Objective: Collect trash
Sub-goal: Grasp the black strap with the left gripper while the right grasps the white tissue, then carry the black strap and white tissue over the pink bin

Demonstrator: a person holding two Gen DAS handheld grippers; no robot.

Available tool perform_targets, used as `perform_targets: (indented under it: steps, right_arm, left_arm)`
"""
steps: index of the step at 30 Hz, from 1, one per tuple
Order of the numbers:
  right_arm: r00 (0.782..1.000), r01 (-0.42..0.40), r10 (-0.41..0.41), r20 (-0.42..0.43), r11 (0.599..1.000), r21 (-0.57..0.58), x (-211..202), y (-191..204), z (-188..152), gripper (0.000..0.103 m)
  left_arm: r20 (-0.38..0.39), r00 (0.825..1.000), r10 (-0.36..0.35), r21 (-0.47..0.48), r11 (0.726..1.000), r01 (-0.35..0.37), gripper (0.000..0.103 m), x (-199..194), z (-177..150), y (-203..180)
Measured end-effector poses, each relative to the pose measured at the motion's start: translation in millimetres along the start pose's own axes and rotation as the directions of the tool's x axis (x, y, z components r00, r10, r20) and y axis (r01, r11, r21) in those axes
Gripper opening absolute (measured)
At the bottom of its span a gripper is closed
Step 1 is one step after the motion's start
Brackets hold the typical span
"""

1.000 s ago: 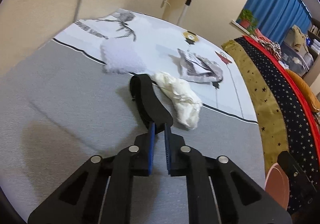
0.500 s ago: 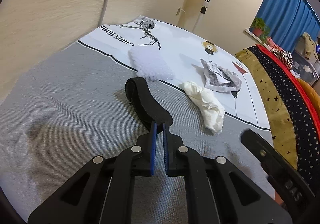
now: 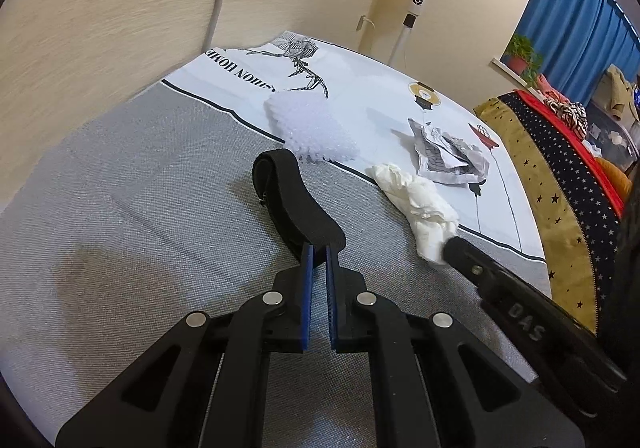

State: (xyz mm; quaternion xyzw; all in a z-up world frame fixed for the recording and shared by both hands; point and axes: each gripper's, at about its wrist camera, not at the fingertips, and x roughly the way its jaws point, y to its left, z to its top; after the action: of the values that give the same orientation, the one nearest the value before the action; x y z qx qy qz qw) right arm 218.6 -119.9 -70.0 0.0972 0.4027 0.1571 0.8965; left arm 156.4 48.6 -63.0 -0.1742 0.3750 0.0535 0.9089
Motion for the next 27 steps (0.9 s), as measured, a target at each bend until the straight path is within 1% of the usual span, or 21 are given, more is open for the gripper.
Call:
perform_targets:
  steps: [5,11,20,27]
  right_arm:
    - [0.999,0.033,-0.033,0.029,0.999,-0.022,-23,-3,-5,0.001]
    - [0.995,0.077,-0.075,0.066,0.997,-0.024,-63,-12,-16,0.001]
    - [0.984,0.125,-0.122,0.131,0.992,-0.017,-136,-18,-41,0.001]
    - [0.973,0.148,-0.143,0.178,0.989,-0.011,-182,-17,-60,0.001]
  left_arm:
    - [0.007,1.000,-0.005,0.027,1.000,0.004,0.003,-3,-3,-6]
    - [0.012,1.000,-0.022,0.068,0.997,0.021,0.002,-17,-11,-13]
    - [0.034,0.997,-0.062,0.153,0.987,0.056,0.001,-53,-29,-29]
    - [0.058,0.992,-0.114,0.212,0.972,0.099,0.001,-86,-40,-40]
